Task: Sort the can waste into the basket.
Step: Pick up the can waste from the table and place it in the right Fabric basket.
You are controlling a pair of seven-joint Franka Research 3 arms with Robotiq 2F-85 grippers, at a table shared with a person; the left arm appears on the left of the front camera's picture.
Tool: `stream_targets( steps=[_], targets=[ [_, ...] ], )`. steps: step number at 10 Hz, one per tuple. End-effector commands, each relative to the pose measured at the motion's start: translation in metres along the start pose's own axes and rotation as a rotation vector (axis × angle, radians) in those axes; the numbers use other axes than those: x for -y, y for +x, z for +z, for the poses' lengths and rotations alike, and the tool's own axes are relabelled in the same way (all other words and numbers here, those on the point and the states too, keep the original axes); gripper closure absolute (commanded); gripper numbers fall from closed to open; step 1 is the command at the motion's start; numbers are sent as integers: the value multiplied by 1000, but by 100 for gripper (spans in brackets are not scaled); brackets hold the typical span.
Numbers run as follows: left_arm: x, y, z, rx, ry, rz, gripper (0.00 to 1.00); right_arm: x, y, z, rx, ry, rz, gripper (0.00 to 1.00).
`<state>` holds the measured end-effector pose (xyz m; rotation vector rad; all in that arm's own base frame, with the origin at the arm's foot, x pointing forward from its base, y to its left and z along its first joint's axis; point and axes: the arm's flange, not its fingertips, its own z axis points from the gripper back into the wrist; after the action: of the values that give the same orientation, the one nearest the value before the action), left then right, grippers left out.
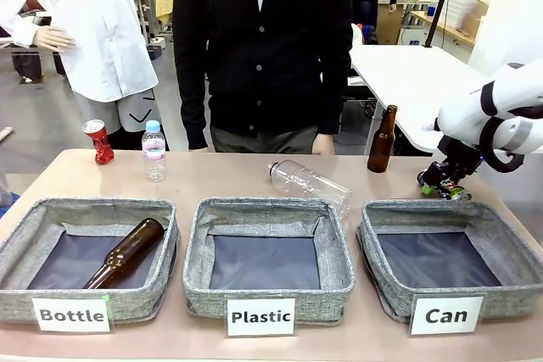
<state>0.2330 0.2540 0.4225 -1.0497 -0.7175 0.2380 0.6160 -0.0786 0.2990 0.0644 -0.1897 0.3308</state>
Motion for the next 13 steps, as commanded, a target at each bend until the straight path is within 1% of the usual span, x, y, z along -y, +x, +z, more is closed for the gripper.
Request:
stream_targets(
  steps=[1, 2, 3, 7, 9, 11, 12, 13],
  targets=[
    [0, 2, 0, 15, -17, -23, 0, 3, 5, -1, -9, 8, 0, 100],
    [0, 2, 0, 15, -17, -23, 0, 3, 5, -1, -12, 12, 1, 65],
    [0, 2, 0, 15, -17, -23, 0, 2, 5, 0, -13, 14, 5, 100],
    [0, 2, 0, 15, -17, -23, 0, 2, 6, 3, -4, 12, 11, 100],
    [0, 2, 0, 15, -17, -23, 0, -2, -1, 25, 33, -11, 7, 100],
    [0, 2, 0, 15, -17, -23, 0, -11, -20, 80, 101, -35, 2, 100],
    [0, 2, 0, 15, -17, -23, 0, -22, -34, 116, 108, -40, 5, 100],
    [0, 2, 0, 15, -17, -23, 0, -42, -53, 155, 112, -46, 52, 100]
  ],
)
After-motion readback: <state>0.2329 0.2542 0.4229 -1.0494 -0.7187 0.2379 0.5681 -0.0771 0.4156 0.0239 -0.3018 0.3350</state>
